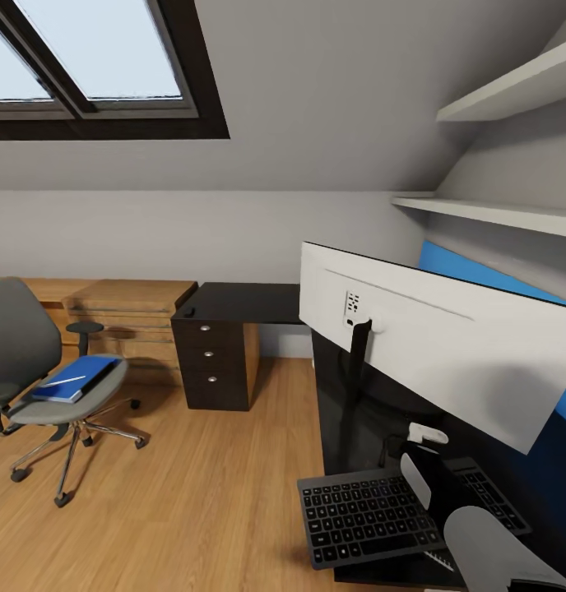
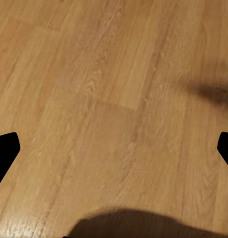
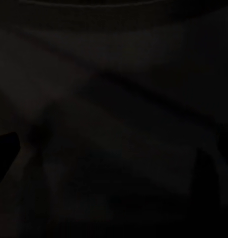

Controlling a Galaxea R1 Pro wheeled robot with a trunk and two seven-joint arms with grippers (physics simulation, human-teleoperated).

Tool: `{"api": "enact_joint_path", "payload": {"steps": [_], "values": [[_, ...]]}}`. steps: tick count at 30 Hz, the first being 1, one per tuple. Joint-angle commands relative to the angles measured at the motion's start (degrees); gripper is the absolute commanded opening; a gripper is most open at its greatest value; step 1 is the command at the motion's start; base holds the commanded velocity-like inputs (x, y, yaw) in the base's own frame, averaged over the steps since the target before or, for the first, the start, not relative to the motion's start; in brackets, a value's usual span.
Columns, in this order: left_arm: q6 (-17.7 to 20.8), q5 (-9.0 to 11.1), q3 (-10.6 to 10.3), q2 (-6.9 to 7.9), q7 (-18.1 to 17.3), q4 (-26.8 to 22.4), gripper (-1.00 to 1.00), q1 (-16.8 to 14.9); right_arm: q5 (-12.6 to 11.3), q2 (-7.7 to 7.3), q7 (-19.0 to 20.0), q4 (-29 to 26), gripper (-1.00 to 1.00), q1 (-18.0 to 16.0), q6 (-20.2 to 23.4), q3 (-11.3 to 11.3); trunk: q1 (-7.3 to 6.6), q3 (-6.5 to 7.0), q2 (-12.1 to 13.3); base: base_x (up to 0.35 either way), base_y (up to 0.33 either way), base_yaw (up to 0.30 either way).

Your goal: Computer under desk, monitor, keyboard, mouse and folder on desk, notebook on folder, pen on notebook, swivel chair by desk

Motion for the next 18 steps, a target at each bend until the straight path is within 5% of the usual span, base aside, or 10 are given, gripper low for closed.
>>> {"api": "enact_joint_path", "payload": {"steps": [1, 10, 18], "values": [[-0.3, 0.6, -0.3, 0.05, 0.4, 0.0, 1.00, 0.0, -1.0, 0.00, -0.2, 1.4, 1.00, 0.0, 0.2, 0.0, 0.00, -0.06, 0.0, 0.000, 0.000, 0.000], [-0.3, 0.6, -0.3, 0.05, 0.1, 0.0, 1.00, 0.0, -1.0, -0.05, -0.2, 1.4, 1.00, 0.0, 0.2, 0.0, 0.00, -0.06, 0.0, -0.002, 0.000, 0.000], [-0.3, 0.5, -0.3, 0.05, 0.1, 0.0, 1.00, 0.0, -1.0, 0.00, -0.2, 1.5, 1.00, 0.0, 0.2, 0.0, 0.00, -0.06, 0.0, -0.165, 0.000, 0.000]]}}
